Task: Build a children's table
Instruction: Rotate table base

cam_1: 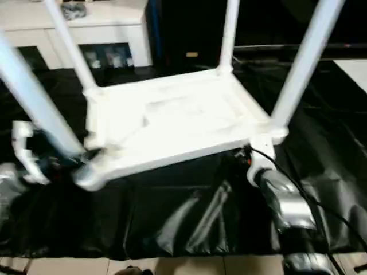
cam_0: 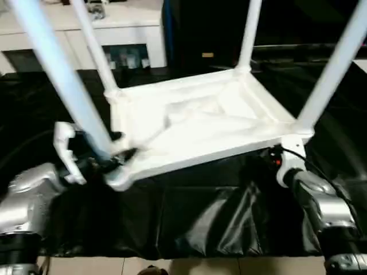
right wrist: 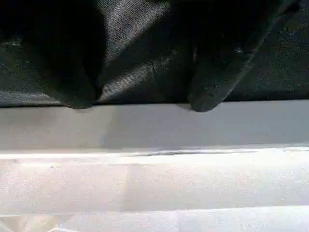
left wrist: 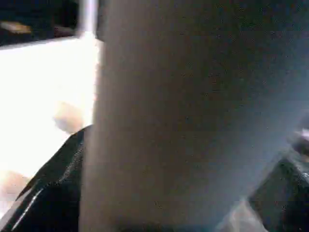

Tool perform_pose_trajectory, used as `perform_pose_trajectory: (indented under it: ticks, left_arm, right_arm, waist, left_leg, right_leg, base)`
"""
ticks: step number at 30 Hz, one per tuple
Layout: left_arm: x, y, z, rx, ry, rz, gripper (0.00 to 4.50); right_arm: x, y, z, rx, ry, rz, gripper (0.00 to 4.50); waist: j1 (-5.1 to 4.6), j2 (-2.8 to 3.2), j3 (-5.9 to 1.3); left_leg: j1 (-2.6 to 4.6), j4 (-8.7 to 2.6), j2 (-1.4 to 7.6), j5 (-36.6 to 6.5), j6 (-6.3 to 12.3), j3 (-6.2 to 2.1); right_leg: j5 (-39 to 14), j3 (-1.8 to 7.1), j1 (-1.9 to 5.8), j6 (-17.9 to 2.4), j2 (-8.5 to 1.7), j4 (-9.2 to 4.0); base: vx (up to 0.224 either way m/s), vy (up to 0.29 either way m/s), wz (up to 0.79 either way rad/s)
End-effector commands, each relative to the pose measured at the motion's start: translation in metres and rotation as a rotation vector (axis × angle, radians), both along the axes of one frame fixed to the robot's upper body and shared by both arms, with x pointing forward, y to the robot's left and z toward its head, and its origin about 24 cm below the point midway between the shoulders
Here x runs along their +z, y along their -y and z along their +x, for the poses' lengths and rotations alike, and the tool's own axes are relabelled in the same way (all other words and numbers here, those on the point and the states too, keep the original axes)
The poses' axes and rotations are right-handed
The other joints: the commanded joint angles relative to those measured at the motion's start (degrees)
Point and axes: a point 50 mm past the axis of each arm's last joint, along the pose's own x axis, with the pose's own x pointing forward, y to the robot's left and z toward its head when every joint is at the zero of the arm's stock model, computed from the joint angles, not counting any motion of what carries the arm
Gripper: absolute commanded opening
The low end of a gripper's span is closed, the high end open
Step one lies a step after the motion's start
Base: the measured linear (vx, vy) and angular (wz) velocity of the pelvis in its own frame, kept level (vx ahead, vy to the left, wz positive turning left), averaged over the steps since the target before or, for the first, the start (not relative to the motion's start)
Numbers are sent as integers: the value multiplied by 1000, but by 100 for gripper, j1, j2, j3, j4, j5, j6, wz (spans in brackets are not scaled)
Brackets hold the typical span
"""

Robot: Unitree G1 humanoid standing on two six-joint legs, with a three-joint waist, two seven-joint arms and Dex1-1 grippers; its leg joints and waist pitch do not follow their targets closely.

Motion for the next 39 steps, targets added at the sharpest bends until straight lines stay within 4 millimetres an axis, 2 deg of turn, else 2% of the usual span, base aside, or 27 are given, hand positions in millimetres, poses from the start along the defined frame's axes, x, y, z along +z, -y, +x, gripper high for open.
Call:
perform_pose_trajectory:
  ticks: [1, 2, 4, 5, 7, 10, 11, 12, 13, 15, 18, 21, 22, 23, 24, 27, 29, 31, 34, 35, 37, 38, 39]
  left_arm:
    - [1, 17, -13, -179, -79, -31, 446]
    - [2, 18, -14, -192, -87, -32, 446]
    - [4, 25, -23, -276, -128, -33, 446]
    - [5, 28, -25, -297, -137, -34, 446]
    - [6, 33, -29, -333, -147, -33, 446]
    - [7, 48, -36, -408, -171, -38, 446]
    - [10, 58, -39, -444, -174, -57, 446]
    - [10, 59, -40, -450, -174, -62, 446]
    - [13, 68, -42, -486, -173, -94, 446]
    - [14, 71, -43, -501, -175, -106, 446]
    - [16, 92, -45, -567, -169, -149, 446]
    - [16, 102, -44, -589, -163, -169, 446]
    - [15, 106, -43, -595, -156, -176, 446]
    - [14, 114, -40, -609, -150, -190, 446]
    - [14, 119, -38, -621, -143, -198, 446]
    - [14, 130, -31, -618, -121, -209, 446]
    - [13, 139, -24, -604, -91, -207, 446]
    - [16, 156, -15, -572, -48, -196, 446]
    - [15, 173, 4, -419, 43, -99, 446]
    - [15, 174, 7, -394, 60, -74, 446]
    - [11, 173, 11, -373, 78, -9, 446]
    - [11, 173, 11, -373, 78, -9, 446]
    - [9, 171, 12, -365, 83, 18, 446]
  right_arm:
    - [-1, -12, 4, 38, -1, 0, 358]
    - [-1, -13, 5, 43, 2, 0, 358]
    - [1, -24, 9, 82, 13, 3, 358]
    - [2, -27, 10, 96, 15, 6, 358]
    - [2, -32, 12, 113, 19, 7, 358]
    - [3, -47, 16, 167, 26, 10, 358]
    - [3, -57, 17, 205, 31, 15, 358]
    - [3, -59, 17, 213, 32, 17, 358]
    - [3, -71, 17, 261, 36, 24, 358]
    - [2, -76, 17, 279, 38, 25, 358]
    - [1, -101, 14, 375, 39, 47, 358]
    - [0, -110, 12, 410, 41, 48, 358]
    - [-1, -113, 12, 414, 40, 52, 358]
    - [-2, -116, 11, 426, 38, 53, 358]
    - [-2, -118, 11, 434, 36, 54, 358]
    - [-3, -120, 9, 456, 35, 57, 358]
    - [-4, -120, 8, 465, 34, 52, 358]
    - [-5, -119, 8, 465, 34, 48, 358]
    - [-4, -109, 12, 422, 43, 26, 358]
    - [-3, -105, 13, 406, 45, 23, 358]
    - [-2, -95, 14, 372, 48, 21, 358]
    - [-2, -95, 14, 372, 48, 21, 358]
    - [-2, -88, 15, 353, 49, 18, 358]
  waist:
    - [-31, -40, -377]
    - [-29, -19, -382]
    - [-72, -23, -365]
    - [-107, -56, -355]
    - [-133, -61, -351]
    - [-188, -69, -342]
    - [-214, -124, -344]
    - [-214, -124, -344]
    - [-217, -97, -340]
    - [-243, -90, -347]
    - [-301, -131, -347]
    - [-320, -123, -352]
    - [-331, -163, -354]
    - [-322, -151, -363]
    - [-316, -140, -365]
    - [-317, -185, -377]
    - [-301, -176, -380]
    - [-295, -179, -395]
    - [-284, -148, -400]
    - [-278, -181, -408]
    - [-277, -198, -410]
    - [-285, -154, -434]
    - [-292, -172, -434]
  left_leg:
    - [135, -439, 270, -1741, -57, -116]
    - [142, -441, 272, -1768, -69, -123]
    - [136, -453, 265, -1865, -93, -124]
    - [111, -460, 258, -1867, -88, -129]
    - [139, -454, 256, -1864, -72, -116]
    - [113, -456, 258, -1782, -64, -129]
    - [114, -454, 252, -1733, -55, -118]
    - [114, -454, 252, -1733, -55, -118]
    - [119, -443, 252, -1718, -56, -113]
    - [103, -452, 252, -1701, -85, -128]
    - [119, -443, 243, -1723, -57, -119]
    - [115, -438, 245, -1672, -40, -122]
    - [113, -436, 246, -1639, -28, -117]
    - [125, -430, 249, -1579, -10, -119]
    - [137, -421, 245, -1548, 5, -106]
    - [114, -410, 245, -1440, 32, -104]
    - [114, -397, 242, -1382, 60, -103]
    - [118, -392, 252, -1376, 60, -104]
    - [110, -389, 252, -1425, 60, -125]
    - [123, -379, 250, -1432, 53, -121]
    - [85, -378, 243, -1356, 93, -126]
    - [93, -365, 239, -1345, 85, -126]
    - [81, -360, 234, -1325, 114, -129]
  right_leg:
    - [-1537, 210, 198, -1295, -284, -326]
    - [-1584, 211, 193, -1295, -290, -320]
    - [-1705, 213, 193, -1267, -280, -335]
    - [-1763, 212, 211, -1263, -284, -337]
    - [-1884, 226, 193, -1222, -290, -371]
    - [-1916, 225, 216, -1221, -297, -370]
    - [-1949, 226, 222, -1198, -283, -373]
    - [-1949, 226, 222, -1198, -283, -373]
    - [-1970, 235, 201, -1201, -287, -372]
    - [-1862, 222, 223, -1216, -272, -353]
    - [-1774, 229, 221, -1247, -261, -362]
    - [-1739, 234, 232, -1255, -268, -362]
    - [-1704, 235, 234, -1259, -263, -366]
    - [-1636, 237, 233, -1277, -266, -353]
    - [-1569, 242, 217, -1297, -255, -360]
    - [-1422, 240, 250, -1314, -259, -345]
    - [-1359, 244, 254, -1305, -264, -345]
    - [-1289, 248, 267, -1304, -271, -351]
    - [-1320, 239, 282, -1248, -278, -372]
    - [-1310, 242, 285, -1213, -283, -376]
    - [-1276, 237, 309, -1211, -286, -363]
    - [-1245, 228, 310, -1191, -282, -360]
    - [-1225, 222, 318, -1238, -290, -355]
  base:
    - [0, 0, 0]
    - [0, 0, 0]
    - [0, 0, 0]
    - [0, 0, 0]
    - [0, 0, 0]
    - [0, 0, 0]
    - [0, 0, 0]
    - [0, 0, 0]
    - [0, 0, 0]
    - [0, 0, 0]
    - [0, 0, 0]
    - [0, 0, 0]
    - [0, 0, 0]
    - [0, 0, 0]
    - [0, 0, 0]
    - [0, 0, 0]
    - [0, 0, 0]
    - [0, 0, 0]
    - [0, 0, 0]
    - [0, 0, 0]
    - [0, 0, 0]
    - [0, 0, 0]
    - [0, 0, 0]
